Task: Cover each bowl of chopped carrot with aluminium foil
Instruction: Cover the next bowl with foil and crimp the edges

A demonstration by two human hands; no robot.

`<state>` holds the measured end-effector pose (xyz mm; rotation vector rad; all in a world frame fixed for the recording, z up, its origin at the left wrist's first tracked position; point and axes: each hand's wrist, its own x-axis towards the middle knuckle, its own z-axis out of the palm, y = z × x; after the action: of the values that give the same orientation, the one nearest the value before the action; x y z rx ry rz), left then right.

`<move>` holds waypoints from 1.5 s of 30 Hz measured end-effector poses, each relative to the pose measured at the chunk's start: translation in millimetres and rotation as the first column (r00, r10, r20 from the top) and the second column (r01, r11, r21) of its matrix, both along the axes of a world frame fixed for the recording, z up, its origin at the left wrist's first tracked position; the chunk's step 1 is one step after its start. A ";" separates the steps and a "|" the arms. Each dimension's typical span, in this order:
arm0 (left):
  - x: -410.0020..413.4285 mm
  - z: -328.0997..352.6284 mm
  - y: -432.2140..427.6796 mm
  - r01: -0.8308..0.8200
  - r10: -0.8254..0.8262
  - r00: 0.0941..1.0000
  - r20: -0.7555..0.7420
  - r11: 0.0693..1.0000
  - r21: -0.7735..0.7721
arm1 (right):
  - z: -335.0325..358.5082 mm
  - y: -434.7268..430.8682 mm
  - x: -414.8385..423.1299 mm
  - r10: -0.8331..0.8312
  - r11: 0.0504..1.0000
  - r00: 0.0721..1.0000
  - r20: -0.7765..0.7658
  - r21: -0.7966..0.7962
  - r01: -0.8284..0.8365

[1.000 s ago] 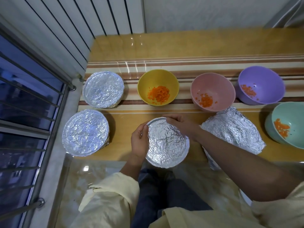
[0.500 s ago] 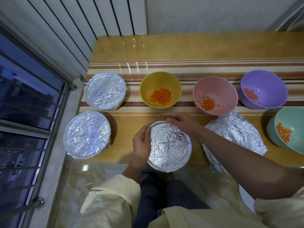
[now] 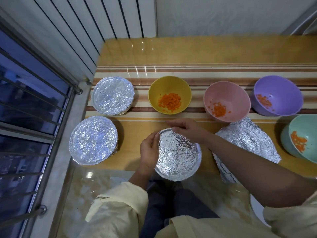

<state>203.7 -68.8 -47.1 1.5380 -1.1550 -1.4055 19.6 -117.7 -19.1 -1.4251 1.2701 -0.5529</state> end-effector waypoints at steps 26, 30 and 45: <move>10.2 6.2 7.5 -0.257 0.251 0.961 0.113 0.966 0.039 | -15.0 37.2 -6.3 -0.388 0.921 0.921 0.018 0.032 0.388; 11.5 12.7 6.4 -0.253 0.253 0.967 0.023 0.966 0.054 | -17.1 53.8 0.8 -0.516 0.856 0.851 0.102 0.109 0.506; 9.3 -0.8 11.6 -0.258 0.267 0.953 0.142 0.963 -0.076 | -12.3 61.4 9.5 -0.510 0.856 0.860 0.028 0.113 0.504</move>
<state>213.1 -57.2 -47.8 1.7116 -1.0236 -1.0869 29.0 -56.2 -31.5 -0.9714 1.6142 -0.8615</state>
